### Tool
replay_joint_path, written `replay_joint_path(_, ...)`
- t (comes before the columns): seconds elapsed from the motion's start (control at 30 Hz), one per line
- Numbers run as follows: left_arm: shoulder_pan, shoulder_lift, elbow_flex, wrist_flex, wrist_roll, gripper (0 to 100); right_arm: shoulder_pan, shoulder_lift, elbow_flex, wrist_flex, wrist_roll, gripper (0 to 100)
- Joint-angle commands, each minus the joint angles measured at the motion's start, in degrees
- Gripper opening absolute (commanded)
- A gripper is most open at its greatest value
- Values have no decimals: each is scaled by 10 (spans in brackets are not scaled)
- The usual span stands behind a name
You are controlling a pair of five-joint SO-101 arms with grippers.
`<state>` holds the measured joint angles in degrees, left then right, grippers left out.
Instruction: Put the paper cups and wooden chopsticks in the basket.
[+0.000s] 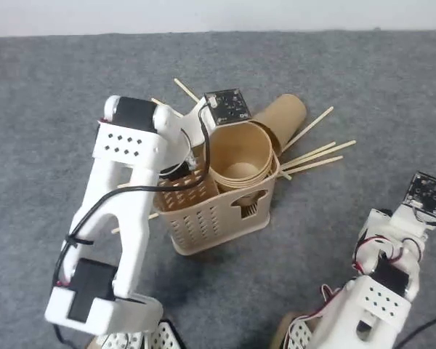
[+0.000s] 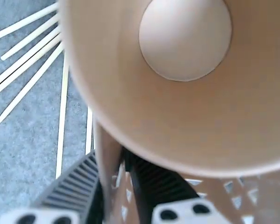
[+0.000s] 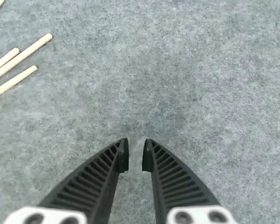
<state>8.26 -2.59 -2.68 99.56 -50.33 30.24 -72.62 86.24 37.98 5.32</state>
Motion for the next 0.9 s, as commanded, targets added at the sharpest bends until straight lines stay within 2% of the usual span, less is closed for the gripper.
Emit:
replay_joint_path(0.0,-16,-3,0,13,0,13,-6,-9,-32,-12,-4,69)
replay_joint_path(0.1,-15,-3,0,12,4,38,-6,-9,-32,-12,-4,69)
replay_joint_path(0.23,-17,-3,-1,12,36,216,-6,-9,-32,-12,-4,69)
replay_joint_path(0.3,-15,-4,-2,12,36,265,-6,-9,-32,-12,-4,69)
replay_joint_path(0.47,27,-89,-2,12,43,262,-6,-9,-32,-7,-3,69)
replay_joint_path(0.63,76,-228,-38,-2,114,262,-23,-9,-39,15,35,70)
replay_joint_path(0.7,48,-275,-57,-31,170,262,-52,-5,-62,43,61,70)
replay_joint_path(0.87,-112,-364,-17,-122,360,261,-114,-3,-141,102,73,164)
